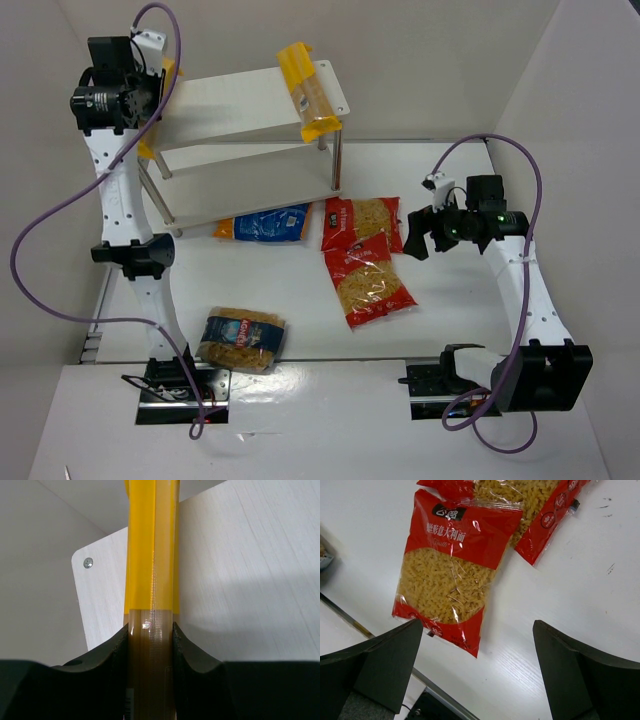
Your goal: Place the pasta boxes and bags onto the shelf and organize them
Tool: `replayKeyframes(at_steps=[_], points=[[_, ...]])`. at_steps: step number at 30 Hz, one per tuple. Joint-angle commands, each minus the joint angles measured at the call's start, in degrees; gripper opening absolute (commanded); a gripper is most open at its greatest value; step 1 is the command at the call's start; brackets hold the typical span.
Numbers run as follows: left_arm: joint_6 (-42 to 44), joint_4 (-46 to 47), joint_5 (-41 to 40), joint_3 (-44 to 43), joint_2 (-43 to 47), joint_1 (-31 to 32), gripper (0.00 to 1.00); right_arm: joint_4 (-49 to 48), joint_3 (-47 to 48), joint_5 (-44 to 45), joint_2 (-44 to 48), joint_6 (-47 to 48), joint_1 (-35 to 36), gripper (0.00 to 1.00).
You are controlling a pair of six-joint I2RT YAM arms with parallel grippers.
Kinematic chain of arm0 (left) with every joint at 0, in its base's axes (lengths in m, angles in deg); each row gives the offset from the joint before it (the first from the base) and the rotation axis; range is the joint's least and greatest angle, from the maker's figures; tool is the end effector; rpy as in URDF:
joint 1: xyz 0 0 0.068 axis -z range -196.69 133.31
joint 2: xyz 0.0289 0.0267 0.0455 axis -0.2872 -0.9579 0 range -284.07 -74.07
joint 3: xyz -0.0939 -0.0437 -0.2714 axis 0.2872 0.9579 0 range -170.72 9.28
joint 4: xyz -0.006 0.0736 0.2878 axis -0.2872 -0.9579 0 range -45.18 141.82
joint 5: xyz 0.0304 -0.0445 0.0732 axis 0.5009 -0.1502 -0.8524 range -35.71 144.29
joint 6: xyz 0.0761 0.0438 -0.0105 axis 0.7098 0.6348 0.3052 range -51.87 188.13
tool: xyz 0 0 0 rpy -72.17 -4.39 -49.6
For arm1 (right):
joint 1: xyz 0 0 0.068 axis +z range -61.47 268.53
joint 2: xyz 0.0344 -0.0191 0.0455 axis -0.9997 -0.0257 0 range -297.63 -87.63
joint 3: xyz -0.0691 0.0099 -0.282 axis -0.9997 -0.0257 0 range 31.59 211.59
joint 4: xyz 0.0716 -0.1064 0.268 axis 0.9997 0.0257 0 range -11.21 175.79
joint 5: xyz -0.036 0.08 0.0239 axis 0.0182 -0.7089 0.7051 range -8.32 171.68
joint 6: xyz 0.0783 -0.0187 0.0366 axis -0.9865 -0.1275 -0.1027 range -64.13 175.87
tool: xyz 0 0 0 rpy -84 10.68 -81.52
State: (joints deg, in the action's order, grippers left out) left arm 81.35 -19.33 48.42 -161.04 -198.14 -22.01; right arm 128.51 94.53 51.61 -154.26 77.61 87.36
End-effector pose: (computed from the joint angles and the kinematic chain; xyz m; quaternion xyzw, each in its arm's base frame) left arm 0.4655 0.0513 0.5290 0.0305 0.8417 0.1291 0.5234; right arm 0.2795 0.0337 0.3002 -0.2438 0.8877 0.1811 0.3461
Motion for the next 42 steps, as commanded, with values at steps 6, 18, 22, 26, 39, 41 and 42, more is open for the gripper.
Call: replayKeyframes(at_steps=[6,18,22,26,39,41,42], points=[[-0.9,0.1,0.3,-0.1,4.8,0.4,0.52,-1.8,-0.6,-2.1,1.8,0.8,-0.9,0.99],[-0.9,0.7,-0.8,-0.7,7.8,0.4,1.00,-1.8,-1.2,-2.1,3.4,0.8,-0.9,0.99],[-0.4,0.1,0.3,-2.0,11.1,0.4,1.00,-1.8,-1.2,-2.1,4.0,0.8,-0.9,0.99],[1.4,-2.3,4.4,1.0,16.2,0.4,1.00,-1.8,-1.2,-2.1,4.0,0.8,-0.9,0.99],[5.2,2.1,13.7,54.5,52.2,-0.9,1.00,-1.8,-0.2,-2.6,4.0,0.8,-0.9,0.99],[4.6,4.4,12.9,64.9,59.7,-0.9,1.00,-1.8,-0.2,-2.6,4.0,-0.6,-0.9,0.99],[4.6,5.1,12.9,73.2,61.6,-1.4,1.00,-1.8,-0.2,-2.6,4.0,-0.6,-0.9,0.99]])
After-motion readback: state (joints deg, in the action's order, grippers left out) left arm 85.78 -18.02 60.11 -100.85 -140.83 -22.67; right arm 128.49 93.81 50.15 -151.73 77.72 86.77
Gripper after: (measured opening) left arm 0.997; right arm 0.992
